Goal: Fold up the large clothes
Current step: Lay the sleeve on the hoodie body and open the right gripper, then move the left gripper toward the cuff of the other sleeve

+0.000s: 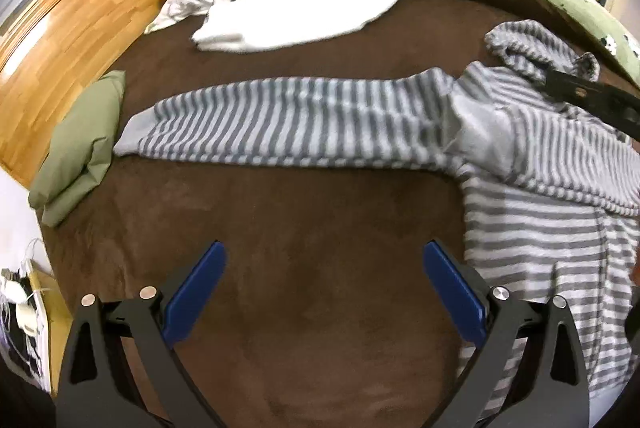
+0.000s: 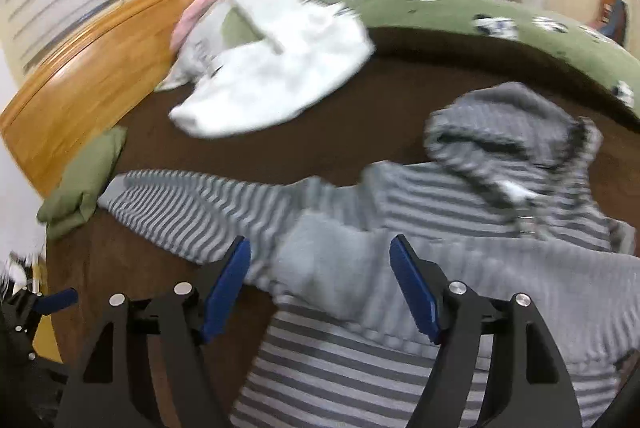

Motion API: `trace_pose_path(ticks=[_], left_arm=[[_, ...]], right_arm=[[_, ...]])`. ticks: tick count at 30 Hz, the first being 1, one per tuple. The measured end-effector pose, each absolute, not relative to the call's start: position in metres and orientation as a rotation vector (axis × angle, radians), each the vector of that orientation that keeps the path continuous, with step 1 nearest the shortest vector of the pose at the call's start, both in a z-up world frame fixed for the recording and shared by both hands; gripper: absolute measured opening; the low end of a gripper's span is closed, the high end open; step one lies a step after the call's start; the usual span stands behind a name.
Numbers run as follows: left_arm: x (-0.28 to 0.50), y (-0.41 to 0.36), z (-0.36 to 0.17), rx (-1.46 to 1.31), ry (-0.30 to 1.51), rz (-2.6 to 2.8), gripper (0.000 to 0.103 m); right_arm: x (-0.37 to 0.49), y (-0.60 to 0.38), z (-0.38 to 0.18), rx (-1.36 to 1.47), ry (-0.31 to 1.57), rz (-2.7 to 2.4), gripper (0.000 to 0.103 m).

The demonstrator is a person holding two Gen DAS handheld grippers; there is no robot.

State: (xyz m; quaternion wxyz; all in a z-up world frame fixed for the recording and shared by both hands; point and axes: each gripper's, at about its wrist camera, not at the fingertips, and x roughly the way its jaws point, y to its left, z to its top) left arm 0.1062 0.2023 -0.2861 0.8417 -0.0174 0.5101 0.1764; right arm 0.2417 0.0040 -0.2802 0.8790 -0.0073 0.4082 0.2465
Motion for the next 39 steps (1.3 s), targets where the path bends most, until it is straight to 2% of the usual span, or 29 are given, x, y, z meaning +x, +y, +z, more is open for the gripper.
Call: trace_pose_path(ticks=[2, 3, 4, 8, 17, 23, 29, 33, 39], left_arm=[[0.115, 0.193, -0.282, -0.033, 1.065, 0.346, 0.097], [0.123, 0.185, -0.279, -0.029, 1.056, 0.323, 0.097], [0.131, 0.177, -0.276, -0.026, 1.045, 0.299, 0.097], [0.167, 0.140, -0.271, 0.004, 1.013, 0.220, 0.097], [0.250, 0.053, -0.302, -0.031, 1.003, 0.061, 0.097], [0.276, 0.031, -0.338, -0.054, 1.029, 0.072, 0.097], [0.267, 0.059, -0.392, -0.114, 1.125, 0.134, 0.097], [0.261, 0.050, -0.395, -0.019, 1.103, 0.109, 0.097], [0.261, 0.053, -0.396, -0.044, 1.089, 0.117, 0.098]], right_arm=[[0.247, -0.020, -0.275, -0.044, 0.855, 0.458, 0.069], [0.250, -0.037, -0.274, -0.061, 0.867, 0.419, 0.059], [0.253, -0.052, -0.275, -0.064, 0.883, 0.395, 0.056], [0.266, -0.113, -0.279, -0.078, 0.911, 0.288, 0.029], [0.295, -0.231, -0.327, 0.017, 0.997, 0.094, 0.011], [0.301, -0.269, -0.376, 0.038, 1.075, 0.049, 0.011], [0.297, -0.271, -0.398, -0.016, 1.070, 0.057, 0.011], [0.295, -0.271, -0.400, -0.012, 1.051, 0.050, 0.012], [0.296, -0.272, -0.400, -0.029, 1.042, 0.028, 0.012]])
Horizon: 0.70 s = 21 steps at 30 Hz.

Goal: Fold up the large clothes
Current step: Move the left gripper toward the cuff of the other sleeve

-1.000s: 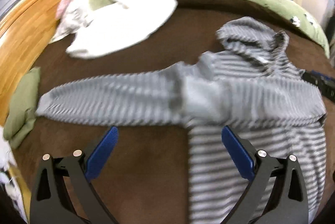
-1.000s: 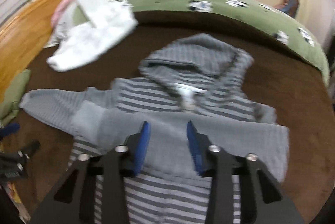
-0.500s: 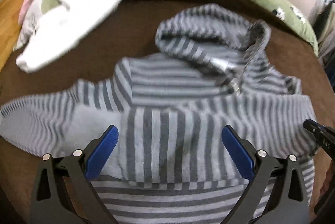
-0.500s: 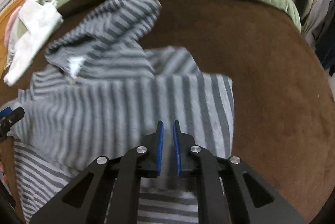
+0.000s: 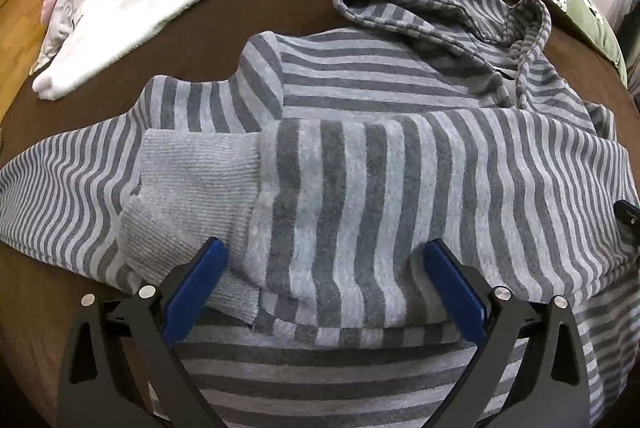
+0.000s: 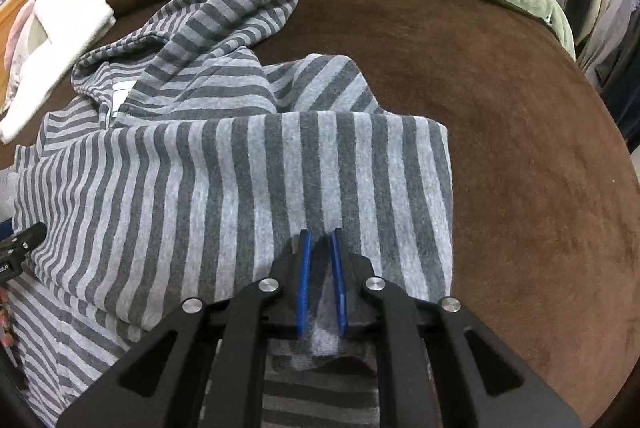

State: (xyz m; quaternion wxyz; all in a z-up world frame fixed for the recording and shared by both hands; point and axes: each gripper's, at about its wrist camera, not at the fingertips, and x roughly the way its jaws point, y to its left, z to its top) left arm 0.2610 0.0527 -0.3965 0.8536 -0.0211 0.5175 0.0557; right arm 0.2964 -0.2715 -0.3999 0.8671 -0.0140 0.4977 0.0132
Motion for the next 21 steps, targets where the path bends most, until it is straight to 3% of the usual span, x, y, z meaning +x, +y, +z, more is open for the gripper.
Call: trace_pose_path(ticks=[7, 8, 10, 11, 21], left_arm=[[0.254, 0.055, -0.396, -0.052, 1.066, 0.105, 0.097], [0.253, 0.056, -0.395, -0.047, 1.062, 0.097, 0.097], [0.251, 0.055, -0.395, -0.035, 1.062, 0.085, 0.097], [0.251, 0.055, -0.395, -0.025, 1.066, 0.082, 0.097], [0.249, 0.082, -0.353, -0.172, 1.090, 0.070, 0.097]], right_arm=[[0.297, -0.271, -0.400, 0.033, 1.048, 0.012, 0.021], [0.298, -0.269, -0.399, 0.036, 1.046, 0.018, 0.030], [0.297, -0.260, -0.396, 0.019, 1.034, 0.042, 0.061], [0.295, -0.252, -0.392, -0.028, 1.017, 0.023, 0.084], [0.286, -0.210, -0.349, -0.081, 0.967, 0.096, 0.086]])
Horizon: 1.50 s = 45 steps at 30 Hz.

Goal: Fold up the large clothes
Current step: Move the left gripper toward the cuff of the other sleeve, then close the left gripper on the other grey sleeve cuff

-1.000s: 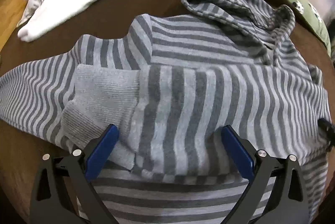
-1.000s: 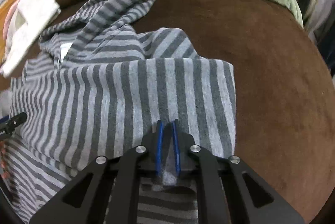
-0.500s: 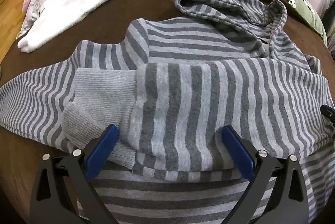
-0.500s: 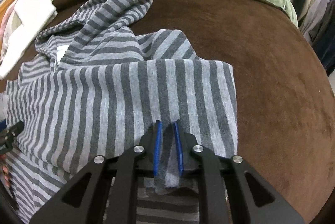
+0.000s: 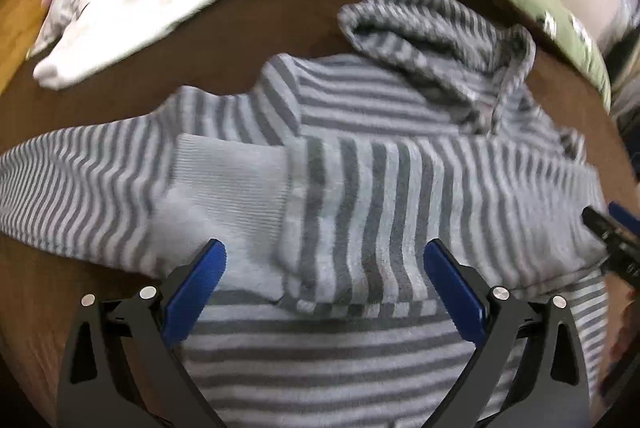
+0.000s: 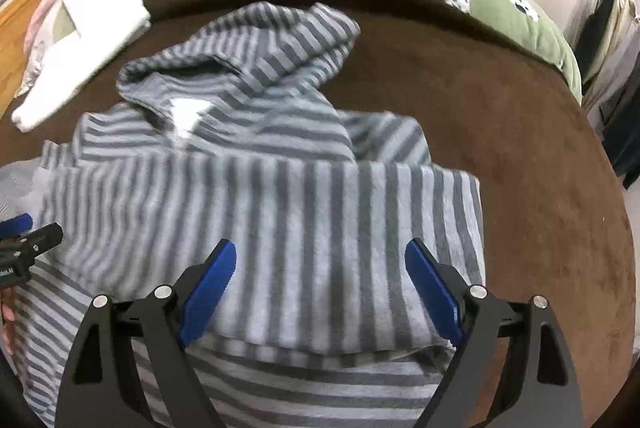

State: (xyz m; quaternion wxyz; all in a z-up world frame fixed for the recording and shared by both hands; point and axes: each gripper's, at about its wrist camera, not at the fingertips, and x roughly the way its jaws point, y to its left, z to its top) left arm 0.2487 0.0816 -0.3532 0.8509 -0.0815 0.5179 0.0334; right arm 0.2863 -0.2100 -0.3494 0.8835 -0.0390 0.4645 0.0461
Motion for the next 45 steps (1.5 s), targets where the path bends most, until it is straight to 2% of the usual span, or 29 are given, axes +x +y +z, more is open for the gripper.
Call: trace_pose_path(ticks=[12, 24, 32, 45], left_arm=[[0.204, 0.179, -0.274, -0.213, 1.042, 0.270, 0.097], [0.123, 0.344, -0.244, -0.343, 0.986, 0.522, 0.097], [0.103, 0.443, -0.272, -0.369, 0.973, 0.598, 0.097], [0.122, 0.518, -0.363, -0.548, 0.952, 0.574, 0.096]], right_arm=[[0.292, -0.115, -0.271, -0.126, 0.886, 0.230, 0.086], [0.280, 0.021, -0.247, -0.188, 0.865, 0.379, 0.086], [0.282, 0.094, -0.271, -0.242, 0.870, 0.409, 0.086], [0.302, 0.137, -0.332, -0.247, 0.901, 0.381, 0.086]])
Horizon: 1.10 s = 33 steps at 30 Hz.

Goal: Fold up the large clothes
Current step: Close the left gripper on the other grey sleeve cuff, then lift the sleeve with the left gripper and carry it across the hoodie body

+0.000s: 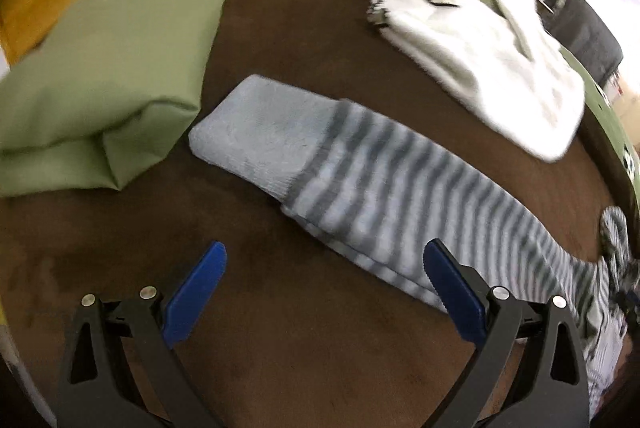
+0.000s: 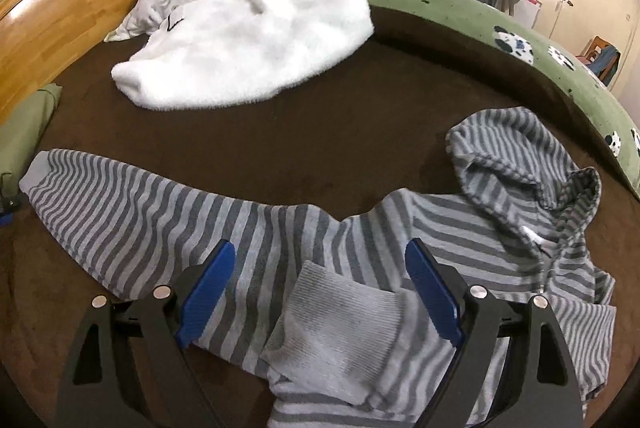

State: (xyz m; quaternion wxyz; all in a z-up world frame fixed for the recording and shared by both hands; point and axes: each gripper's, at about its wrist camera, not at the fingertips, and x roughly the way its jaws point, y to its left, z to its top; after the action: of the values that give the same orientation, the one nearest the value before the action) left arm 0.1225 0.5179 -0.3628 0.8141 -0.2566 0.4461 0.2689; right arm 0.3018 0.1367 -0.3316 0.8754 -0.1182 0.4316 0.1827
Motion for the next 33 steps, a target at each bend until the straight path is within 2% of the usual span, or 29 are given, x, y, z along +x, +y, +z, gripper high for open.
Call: trace_pose_path(ticks=[10, 12, 14, 15, 16, 20, 26, 33], left_arm=[[0.135, 0.559, -0.389, -0.698, 0.891, 0.650, 0.094], [0.139, 0.562, -0.389, -0.700, 0.882, 0.661, 0.088], [0.143, 0.564, -0.386, -0.696, 0.876, 0.663, 0.065], [0.144, 0.566, -0.386, -0.700, 0.875, 0.662, 0.059], [0.145, 0.567, -0.386, -0.706, 0.874, 0.662, 0.047], [0.146, 0.567, -0.385, -0.706, 0.862, 0.622, 0.027], [0.149, 0.549, -0.376, -0.597, 0.844, 0.581, 0.017], [0.154, 0.521, -0.339, -0.451, 0.788, 0.527, 0.015]], right_arm=[[0.304, 0.134, -0.344, -0.217, 0.895, 0.370, 0.086], [0.304, 0.129, -0.344, -0.201, 0.897, 0.356, 0.086], [0.305, 0.124, -0.344, -0.188, 0.898, 0.342, 0.087], [0.305, 0.123, -0.345, -0.184, 0.899, 0.338, 0.087], [0.305, 0.120, -0.345, -0.179, 0.901, 0.333, 0.087], [0.305, 0.114, -0.353, -0.185, 0.919, 0.312, 0.087], [0.295, 0.104, -0.351, -0.167, 0.922, 0.326, 0.087], [0.288, 0.108, -0.352, -0.183, 0.937, 0.312, 0.087]])
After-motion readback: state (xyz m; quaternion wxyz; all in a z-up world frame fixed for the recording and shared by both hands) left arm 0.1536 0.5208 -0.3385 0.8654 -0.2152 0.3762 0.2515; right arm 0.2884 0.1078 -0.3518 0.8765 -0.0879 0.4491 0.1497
